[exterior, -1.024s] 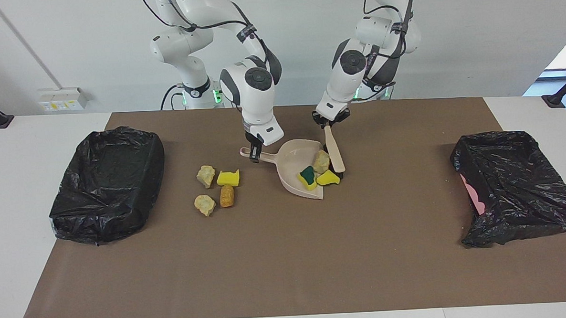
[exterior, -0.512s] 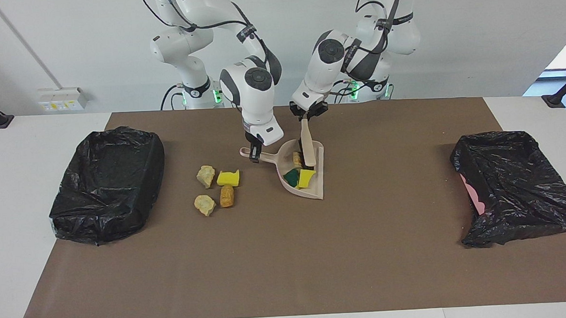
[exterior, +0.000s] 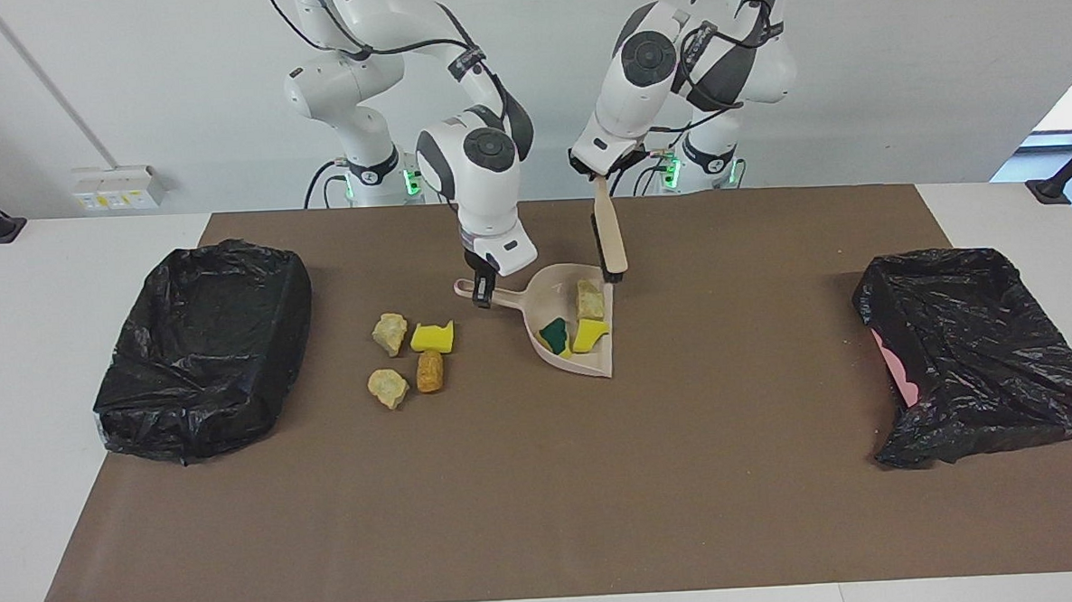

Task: Sweep and dump trash in bin
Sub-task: 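Sweep the sponges and crusts with the left gripper into the dustpan, then carry the loaded dustpan with the right gripper over the nearer bin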

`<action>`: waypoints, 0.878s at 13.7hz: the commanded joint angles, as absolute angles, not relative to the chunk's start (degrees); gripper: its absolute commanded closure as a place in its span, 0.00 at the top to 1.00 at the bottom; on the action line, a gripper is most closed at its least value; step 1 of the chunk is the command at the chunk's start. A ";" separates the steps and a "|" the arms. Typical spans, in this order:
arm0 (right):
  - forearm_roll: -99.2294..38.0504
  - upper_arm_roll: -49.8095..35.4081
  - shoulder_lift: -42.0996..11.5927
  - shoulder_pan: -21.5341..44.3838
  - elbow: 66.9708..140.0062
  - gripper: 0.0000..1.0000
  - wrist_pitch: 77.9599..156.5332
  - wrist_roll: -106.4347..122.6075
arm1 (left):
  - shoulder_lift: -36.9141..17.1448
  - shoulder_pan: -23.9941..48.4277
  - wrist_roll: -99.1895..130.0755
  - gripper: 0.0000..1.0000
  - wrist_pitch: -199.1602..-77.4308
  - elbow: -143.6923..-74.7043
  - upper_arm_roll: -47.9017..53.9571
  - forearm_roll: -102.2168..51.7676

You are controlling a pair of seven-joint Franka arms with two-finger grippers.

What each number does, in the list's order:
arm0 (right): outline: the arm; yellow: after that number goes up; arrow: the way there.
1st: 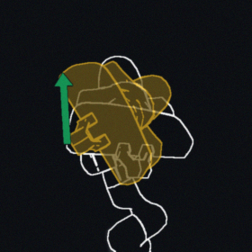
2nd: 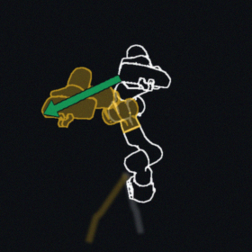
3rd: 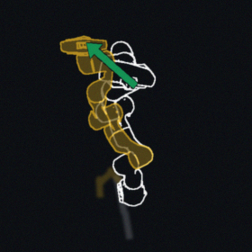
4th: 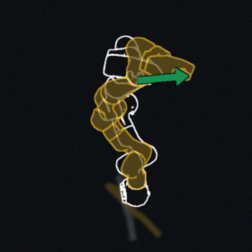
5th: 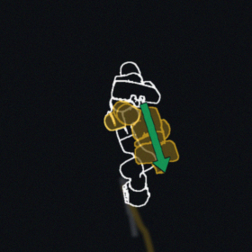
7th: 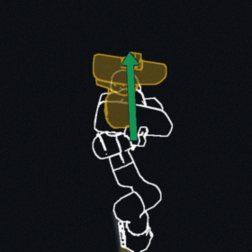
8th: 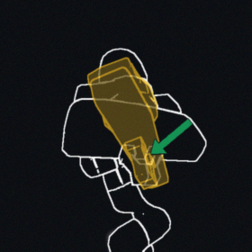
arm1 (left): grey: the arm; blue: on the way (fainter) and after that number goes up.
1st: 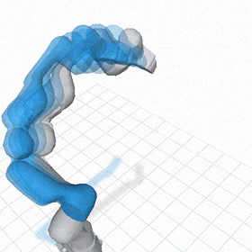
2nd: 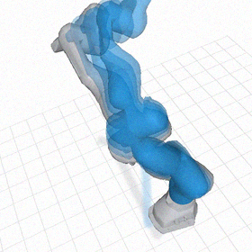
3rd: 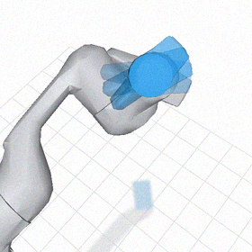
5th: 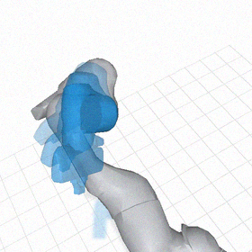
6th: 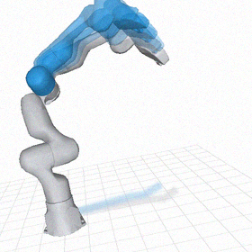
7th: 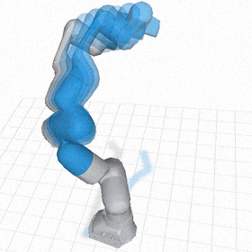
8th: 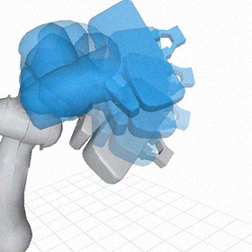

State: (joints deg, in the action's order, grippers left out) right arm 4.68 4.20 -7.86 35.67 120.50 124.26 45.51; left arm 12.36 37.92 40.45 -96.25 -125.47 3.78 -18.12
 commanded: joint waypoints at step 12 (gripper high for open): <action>5.27 4.39 7.19 14.36 116.90 0.00 112.61 56.57 | 18.81 39.02 51.23 0.00 -121.44 -145.36 20.99 -17.14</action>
